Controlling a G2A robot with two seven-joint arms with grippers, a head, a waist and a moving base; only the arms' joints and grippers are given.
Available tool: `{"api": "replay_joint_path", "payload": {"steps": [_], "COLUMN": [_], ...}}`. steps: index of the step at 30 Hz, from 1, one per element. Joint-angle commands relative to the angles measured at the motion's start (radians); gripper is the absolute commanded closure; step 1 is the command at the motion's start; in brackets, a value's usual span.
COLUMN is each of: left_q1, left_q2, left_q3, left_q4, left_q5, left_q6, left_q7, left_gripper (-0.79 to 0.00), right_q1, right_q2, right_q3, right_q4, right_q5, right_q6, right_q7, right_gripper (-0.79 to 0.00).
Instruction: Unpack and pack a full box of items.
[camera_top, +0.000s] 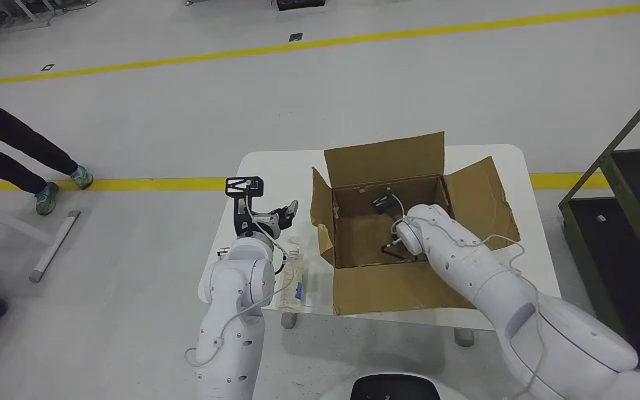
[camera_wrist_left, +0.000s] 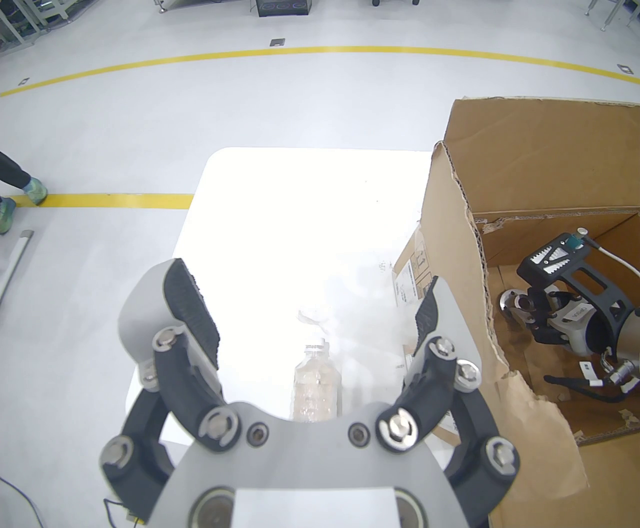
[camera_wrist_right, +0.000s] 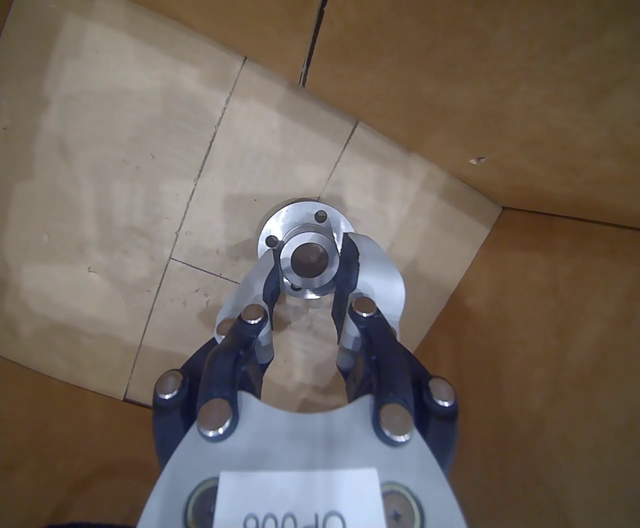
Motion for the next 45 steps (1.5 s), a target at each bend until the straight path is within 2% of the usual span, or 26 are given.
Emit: {"api": "replay_joint_path", "payload": {"steps": [1, 3, 5, 15, 27, 31, 34, 36, 45], "left_q1": [0.000, 0.000, 0.000, 0.000, 0.000, 0.000, 0.000, 0.000, 0.000], "left_q2": [0.000, 0.000, 0.000, 0.000, 0.000, 0.000, 0.000, 0.000, 0.000], "left_q3": [0.000, 0.000, 0.000, 0.000, 0.000, 0.000, 0.000, 0.000, 0.000], "left_q4": [0.000, 0.000, 0.000, 0.000, 0.000, 0.000, 0.000, 0.000, 0.000], "left_q5": [0.000, 0.000, 0.000, 0.000, 0.000, 0.000, 0.000, 0.000, 0.000], "left_q6": [0.000, 0.000, 0.000, 0.000, 0.000, 0.000, 0.000, 0.000, 0.000], "left_q7": [0.000, 0.000, 0.000, 0.000, 0.000, 0.000, 0.000, 0.000, 0.000], "left_gripper": [-0.785, -0.785, -0.785, -0.785, -0.785, -0.785, -0.785, -0.785, -0.785], "right_q1": [0.004, 0.008, 0.012, 0.027, -0.035, -0.062, -0.079, -0.089, -0.127], "right_q2": [-0.005, -0.010, -0.014, -0.022, 0.008, 0.025, 0.038, 0.047, 0.083], "right_q3": [0.001, 0.002, 0.003, 0.011, 0.036, 0.058, 0.078, 0.091, 0.150], "right_q4": [0.015, 0.028, 0.038, 0.028, -0.095, -0.135, -0.167, -0.189, -0.285], "right_q5": [0.000, 0.000, 0.000, -0.017, -0.063, -0.075, -0.083, -0.088, -0.128], "right_q6": [-0.005, -0.009, -0.016, -0.032, -0.026, -0.019, -0.009, -0.007, -0.003], "right_q7": [-0.005, -0.011, -0.014, 0.003, 0.076, 0.093, 0.103, 0.113, 0.144], "right_gripper": [-0.194, -0.135, 0.000, 0.000, 0.000, -0.049, -0.231, -0.277, -0.308]}}
